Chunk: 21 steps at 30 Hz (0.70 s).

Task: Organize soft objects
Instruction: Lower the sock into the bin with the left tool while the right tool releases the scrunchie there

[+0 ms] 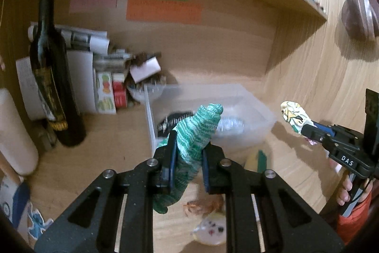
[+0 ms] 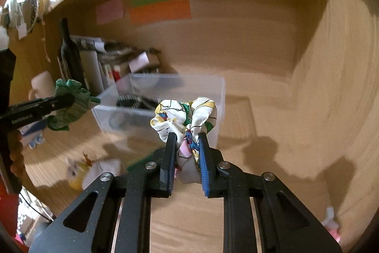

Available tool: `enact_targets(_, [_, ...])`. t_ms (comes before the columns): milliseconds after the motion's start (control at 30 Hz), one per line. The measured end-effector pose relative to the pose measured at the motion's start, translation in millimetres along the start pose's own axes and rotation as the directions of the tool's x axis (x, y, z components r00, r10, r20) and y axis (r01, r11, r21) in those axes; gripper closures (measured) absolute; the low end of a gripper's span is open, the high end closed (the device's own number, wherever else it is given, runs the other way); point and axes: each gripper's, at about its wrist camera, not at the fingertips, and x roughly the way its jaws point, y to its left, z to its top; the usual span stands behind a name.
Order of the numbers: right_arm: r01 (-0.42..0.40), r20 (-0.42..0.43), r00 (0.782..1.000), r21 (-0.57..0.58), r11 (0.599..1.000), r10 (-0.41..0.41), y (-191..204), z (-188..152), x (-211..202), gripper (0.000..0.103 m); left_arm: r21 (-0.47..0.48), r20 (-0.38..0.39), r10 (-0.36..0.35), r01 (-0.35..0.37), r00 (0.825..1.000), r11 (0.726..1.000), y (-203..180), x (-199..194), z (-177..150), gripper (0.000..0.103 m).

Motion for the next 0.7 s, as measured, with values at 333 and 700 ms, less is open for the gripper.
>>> enact_targets(333, [-0.044, 0.081, 0.996, -0.033, 0.999, 0.046, 10.2, 42.0, 15.8, 0.087, 0.004, 0.05, -0.009, 0.009, 0.999, 1.0, 0.7, 18.8, 37.9, 0.085])
enact_targets(700, [-0.094, 0.036, 0.995, -0.051, 0.994, 0.096, 19.0, 63.7, 59.7, 0.087, 0.016, -0.007, 0.01, -0.01, 1.0, 1.0, -5.1, 75.3, 54.5, 0.085])
